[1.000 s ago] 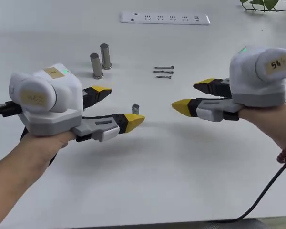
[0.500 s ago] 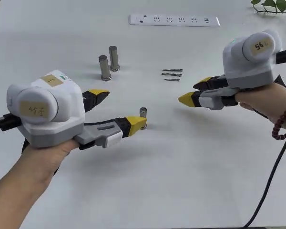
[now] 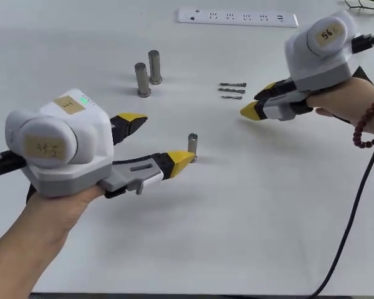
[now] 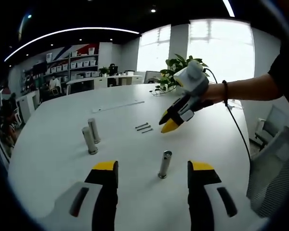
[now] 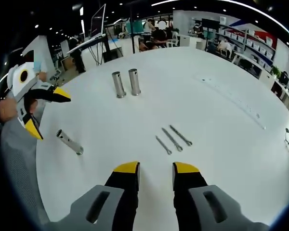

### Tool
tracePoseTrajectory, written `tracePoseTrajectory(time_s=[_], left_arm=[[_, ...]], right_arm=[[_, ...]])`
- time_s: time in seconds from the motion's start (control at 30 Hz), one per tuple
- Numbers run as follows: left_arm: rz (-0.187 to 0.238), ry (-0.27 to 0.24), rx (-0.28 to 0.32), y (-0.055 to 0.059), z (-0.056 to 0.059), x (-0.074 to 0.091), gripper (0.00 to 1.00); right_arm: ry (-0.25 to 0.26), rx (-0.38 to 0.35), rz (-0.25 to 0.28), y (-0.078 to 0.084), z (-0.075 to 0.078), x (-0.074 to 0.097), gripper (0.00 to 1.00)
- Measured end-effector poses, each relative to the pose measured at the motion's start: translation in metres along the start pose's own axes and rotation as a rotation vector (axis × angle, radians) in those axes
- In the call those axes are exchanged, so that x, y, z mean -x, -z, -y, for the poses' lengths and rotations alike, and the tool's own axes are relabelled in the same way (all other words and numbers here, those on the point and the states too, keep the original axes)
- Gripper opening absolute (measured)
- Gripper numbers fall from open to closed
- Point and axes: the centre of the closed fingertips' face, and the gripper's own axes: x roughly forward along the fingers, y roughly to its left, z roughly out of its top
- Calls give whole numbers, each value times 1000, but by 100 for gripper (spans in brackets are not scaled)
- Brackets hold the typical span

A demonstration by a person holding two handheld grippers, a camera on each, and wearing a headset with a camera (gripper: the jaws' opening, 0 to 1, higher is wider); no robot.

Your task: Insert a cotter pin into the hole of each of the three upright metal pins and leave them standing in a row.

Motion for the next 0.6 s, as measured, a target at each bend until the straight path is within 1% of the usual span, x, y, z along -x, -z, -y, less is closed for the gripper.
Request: tracePoseTrajectory(time_s=[0.07, 0.1, 0.17, 0.3, 0.37, 0.43, 0.5, 0.6], left_arm=[[-4, -2, -4, 1, 0, 1, 57], [-7, -5, -6, 2, -1, 1, 57], [-11, -6, -6, 3, -1, 1, 57], [-13, -2, 1, 5, 1, 1, 57], [-15, -4, 0, 6, 0, 2, 57], [-13, -3, 1, 6, 0, 2, 57], [-9, 1, 10, 5, 0, 2, 57], [-7, 1, 14, 6, -1, 3, 56]], right_arm=[[-5, 6, -7, -1, -1, -1, 22], [-5, 10, -9, -1, -6, 0, 22], [-13, 17, -13, -1, -2, -1, 21], [-40, 9, -22, -4, 4, -12, 20], [-44, 10, -30, -2, -2, -12, 20], [-52, 9, -37, -3, -1, -16, 19], [-54, 21, -47, -4, -3, -15, 19], [-56, 25, -51, -6, -2, -17, 18]])
